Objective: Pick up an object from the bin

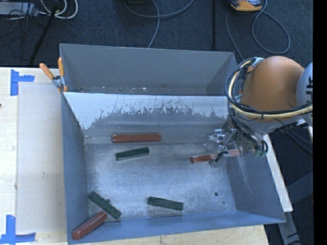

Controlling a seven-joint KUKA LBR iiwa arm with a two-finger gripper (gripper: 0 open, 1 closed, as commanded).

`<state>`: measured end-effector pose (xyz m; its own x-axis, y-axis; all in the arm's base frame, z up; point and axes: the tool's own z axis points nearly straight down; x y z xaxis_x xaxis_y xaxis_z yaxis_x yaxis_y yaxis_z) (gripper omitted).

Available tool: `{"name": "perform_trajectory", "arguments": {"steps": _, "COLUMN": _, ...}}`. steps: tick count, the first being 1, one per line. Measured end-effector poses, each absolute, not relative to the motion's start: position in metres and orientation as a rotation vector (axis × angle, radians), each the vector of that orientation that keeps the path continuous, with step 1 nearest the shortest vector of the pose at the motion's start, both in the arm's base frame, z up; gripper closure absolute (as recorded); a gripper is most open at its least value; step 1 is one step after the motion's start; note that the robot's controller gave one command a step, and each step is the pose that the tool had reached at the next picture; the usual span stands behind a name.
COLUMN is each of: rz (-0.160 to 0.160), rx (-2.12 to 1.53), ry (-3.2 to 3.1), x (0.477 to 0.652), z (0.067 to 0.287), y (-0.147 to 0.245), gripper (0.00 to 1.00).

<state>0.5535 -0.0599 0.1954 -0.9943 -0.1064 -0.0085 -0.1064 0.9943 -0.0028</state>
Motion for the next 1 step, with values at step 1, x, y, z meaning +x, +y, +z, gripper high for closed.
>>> {"name": "perform_trajectory", "arguments": {"steps": 1, "rz": -0.003, "rx": -0.142, "ry": 3.129, "x": 0.5464, "z": 0.297, "y": -0.0766, "gripper": 1.0}}
